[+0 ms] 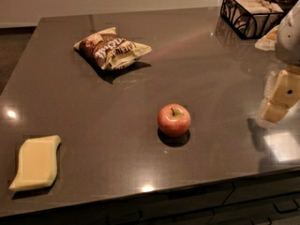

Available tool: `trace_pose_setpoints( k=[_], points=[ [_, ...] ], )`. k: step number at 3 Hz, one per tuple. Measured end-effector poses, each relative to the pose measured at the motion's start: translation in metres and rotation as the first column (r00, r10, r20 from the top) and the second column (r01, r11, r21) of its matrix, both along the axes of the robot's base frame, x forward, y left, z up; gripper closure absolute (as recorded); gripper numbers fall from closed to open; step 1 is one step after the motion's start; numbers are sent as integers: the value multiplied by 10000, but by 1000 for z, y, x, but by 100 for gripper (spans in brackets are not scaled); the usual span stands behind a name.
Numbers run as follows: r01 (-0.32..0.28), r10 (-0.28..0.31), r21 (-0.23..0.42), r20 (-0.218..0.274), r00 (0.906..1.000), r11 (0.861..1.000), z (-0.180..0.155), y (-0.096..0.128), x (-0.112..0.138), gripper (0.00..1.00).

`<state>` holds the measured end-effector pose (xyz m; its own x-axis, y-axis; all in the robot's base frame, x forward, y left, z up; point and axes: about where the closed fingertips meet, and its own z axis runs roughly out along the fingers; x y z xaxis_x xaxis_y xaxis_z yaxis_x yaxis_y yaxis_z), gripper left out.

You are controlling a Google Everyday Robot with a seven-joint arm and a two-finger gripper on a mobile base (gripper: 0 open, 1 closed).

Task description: Pick sponge

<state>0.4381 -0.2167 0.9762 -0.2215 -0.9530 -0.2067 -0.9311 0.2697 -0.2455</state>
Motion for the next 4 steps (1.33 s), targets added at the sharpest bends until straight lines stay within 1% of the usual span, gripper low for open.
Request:
trace_pose_setpoints(
  k=[1, 2, 3, 4],
  points=[
    [0, 0, 0, 2, 10000, 10000, 0, 0, 0, 0],
    [-460, 458, 530, 58, 9989, 9975, 0, 24, 15, 0],
    [-1323, 1304, 1363, 230, 9912, 9818, 3, 78, 40, 0],
    [-2130, 2094, 1948, 390, 9770, 9574, 7, 140, 60, 0]
  ],
)
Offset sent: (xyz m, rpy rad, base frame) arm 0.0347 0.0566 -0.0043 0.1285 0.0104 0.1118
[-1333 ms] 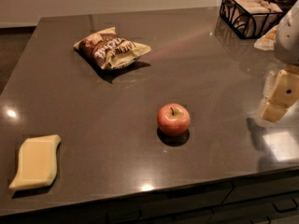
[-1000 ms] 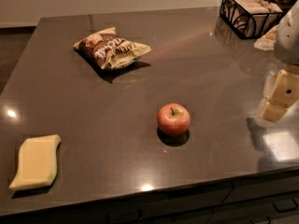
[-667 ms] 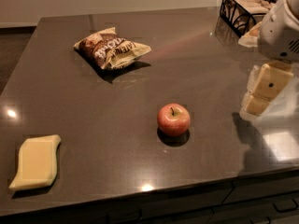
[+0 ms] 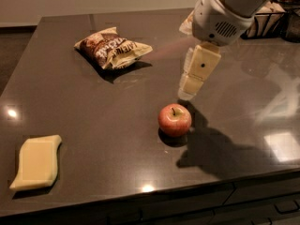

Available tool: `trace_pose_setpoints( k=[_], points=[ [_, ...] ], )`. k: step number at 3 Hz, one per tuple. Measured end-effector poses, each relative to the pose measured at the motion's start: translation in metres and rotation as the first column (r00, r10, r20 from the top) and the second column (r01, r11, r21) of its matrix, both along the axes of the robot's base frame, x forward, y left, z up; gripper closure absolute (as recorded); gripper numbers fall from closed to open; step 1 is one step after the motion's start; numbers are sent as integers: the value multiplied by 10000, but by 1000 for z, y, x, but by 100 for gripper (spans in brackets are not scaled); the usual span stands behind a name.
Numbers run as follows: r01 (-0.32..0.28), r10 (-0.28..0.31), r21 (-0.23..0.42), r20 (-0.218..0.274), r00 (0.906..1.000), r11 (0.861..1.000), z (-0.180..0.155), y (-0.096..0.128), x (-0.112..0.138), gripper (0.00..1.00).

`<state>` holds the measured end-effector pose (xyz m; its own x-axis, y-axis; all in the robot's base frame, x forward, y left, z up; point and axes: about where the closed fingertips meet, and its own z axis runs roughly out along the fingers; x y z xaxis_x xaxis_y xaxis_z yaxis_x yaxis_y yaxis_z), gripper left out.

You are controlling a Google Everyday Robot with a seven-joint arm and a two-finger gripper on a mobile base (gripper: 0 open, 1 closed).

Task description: Pick sponge

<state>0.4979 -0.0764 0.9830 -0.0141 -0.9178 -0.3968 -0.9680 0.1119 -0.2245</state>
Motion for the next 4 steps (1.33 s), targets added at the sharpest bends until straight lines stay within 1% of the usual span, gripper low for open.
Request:
trace_pose_setpoints(
  k=[1, 2, 3, 4],
  points=[
    [-1025, 1025, 196, 16, 9947, 9945, -5, 77, 18, 0],
    [-1912, 1912, 77, -93, 9815, 9815, -18, 132, 19, 0],
    [-3027, 3019, -187, -337, 9527, 9529, -41, 184, 3, 0],
    [-4309, 4285, -661, -473, 9023, 9000, -68, 225, -25, 0]
  ],
)
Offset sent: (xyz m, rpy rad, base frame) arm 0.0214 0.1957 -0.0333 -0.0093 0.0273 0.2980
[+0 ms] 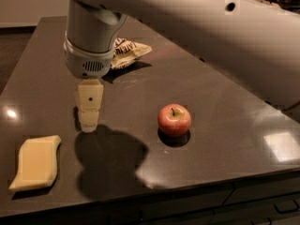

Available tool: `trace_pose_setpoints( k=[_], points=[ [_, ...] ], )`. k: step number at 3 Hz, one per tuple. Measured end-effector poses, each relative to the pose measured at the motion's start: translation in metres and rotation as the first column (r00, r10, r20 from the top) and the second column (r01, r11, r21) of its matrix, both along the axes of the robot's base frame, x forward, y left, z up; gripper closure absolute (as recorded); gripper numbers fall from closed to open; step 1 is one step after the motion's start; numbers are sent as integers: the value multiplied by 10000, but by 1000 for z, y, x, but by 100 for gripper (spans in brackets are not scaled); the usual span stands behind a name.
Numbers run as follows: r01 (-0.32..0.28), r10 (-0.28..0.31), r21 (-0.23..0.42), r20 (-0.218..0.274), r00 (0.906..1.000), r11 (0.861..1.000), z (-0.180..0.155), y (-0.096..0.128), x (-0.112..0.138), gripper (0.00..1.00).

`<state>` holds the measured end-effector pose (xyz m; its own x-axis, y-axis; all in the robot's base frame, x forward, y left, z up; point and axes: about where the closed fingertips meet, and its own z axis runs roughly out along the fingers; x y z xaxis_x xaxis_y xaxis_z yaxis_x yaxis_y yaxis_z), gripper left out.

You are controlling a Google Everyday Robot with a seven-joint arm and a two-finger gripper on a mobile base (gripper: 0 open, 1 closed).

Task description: Pick sponge

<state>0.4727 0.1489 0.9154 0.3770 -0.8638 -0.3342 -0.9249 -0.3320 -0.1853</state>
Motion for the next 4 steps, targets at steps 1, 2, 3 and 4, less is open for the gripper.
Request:
trace_pose_setpoints(
  k=[1, 2, 3, 4],
  points=[
    [-1452, 1457, -526, 65, 9893, 9880, -26, 27, -35, 0],
    [-2642, 2648, -996, -75, 9643, 9593, -47, 49, -63, 0],
    [-3263, 3249, -1328, -327, 9452, 9359, -64, 61, -78, 0],
    [-3561, 3516, -1624, -566, 9344, 9202, -75, 70, -86, 15]
  ],
)
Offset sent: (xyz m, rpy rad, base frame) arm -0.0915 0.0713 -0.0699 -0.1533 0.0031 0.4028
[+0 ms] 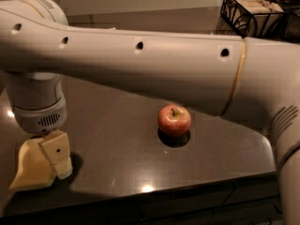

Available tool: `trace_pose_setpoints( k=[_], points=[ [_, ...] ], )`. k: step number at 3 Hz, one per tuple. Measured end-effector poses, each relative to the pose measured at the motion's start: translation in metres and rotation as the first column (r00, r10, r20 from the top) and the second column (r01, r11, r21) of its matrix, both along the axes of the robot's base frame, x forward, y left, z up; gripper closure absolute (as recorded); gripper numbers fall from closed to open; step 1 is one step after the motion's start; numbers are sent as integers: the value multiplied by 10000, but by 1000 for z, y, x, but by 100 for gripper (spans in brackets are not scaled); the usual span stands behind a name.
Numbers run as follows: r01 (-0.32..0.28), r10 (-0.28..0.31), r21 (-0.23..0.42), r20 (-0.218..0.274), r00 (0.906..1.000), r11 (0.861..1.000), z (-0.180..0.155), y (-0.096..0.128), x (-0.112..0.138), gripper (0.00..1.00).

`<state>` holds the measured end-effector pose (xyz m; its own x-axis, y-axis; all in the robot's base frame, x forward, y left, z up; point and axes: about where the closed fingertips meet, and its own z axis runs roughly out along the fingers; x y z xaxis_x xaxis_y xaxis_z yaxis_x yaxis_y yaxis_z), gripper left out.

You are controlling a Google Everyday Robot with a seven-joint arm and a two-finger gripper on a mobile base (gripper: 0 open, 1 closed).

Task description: Pick sponge

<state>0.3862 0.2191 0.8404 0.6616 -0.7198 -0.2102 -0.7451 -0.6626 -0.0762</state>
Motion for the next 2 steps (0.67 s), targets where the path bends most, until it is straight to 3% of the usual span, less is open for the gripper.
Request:
trace_pose_setpoints(
  k=[2],
  points=[
    [-67, 59, -235, -342, 9994, 9997, 3, 3, -4, 61]
  ],
)
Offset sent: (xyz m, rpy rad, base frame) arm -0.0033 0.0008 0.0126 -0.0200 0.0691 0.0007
